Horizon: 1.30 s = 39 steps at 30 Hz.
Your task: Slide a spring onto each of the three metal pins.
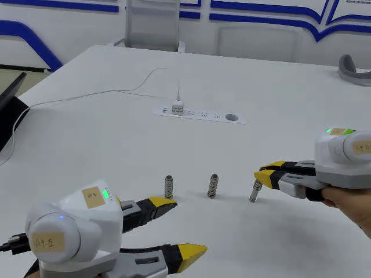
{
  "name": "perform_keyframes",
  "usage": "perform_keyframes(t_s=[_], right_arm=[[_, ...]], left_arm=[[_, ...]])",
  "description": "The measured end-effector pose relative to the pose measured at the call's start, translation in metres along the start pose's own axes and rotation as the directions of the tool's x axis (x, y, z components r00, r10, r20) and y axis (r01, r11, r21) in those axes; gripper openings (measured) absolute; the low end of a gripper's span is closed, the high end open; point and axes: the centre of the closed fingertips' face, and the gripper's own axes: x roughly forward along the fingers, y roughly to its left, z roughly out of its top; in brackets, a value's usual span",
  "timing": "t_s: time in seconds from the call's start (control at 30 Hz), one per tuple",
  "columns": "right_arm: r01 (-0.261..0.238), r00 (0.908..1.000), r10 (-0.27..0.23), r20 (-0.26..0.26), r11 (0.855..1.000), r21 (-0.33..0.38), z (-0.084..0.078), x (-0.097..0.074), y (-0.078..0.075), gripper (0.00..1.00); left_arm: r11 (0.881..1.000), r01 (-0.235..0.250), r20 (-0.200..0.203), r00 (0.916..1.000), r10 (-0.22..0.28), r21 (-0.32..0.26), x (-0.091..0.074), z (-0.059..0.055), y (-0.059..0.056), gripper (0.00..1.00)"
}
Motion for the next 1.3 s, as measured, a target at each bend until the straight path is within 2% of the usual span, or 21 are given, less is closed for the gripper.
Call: perform_keyframes(t_s=[0.9, 1.3], right_arm=[[-0.005, 0.9981, 0.004, -0.062, 1.000, -0.010, -0.022, 0.014, -0.001, 0.12], [-0.004, 0.9979, 0.004, -0.065, 1.000, -0.001, -0.026, 0.013, -0.001, 0.12]], left_arm=[[1.000, -0.015, 0.001, 0.9999, 0.015, -0.013, -0.001, -0.002, 0.003, 0.50], [1.000, -0.022, 0.006, 0.9997, 0.022, -0.013, -0.001, 0.000, 0.004, 0.50]])
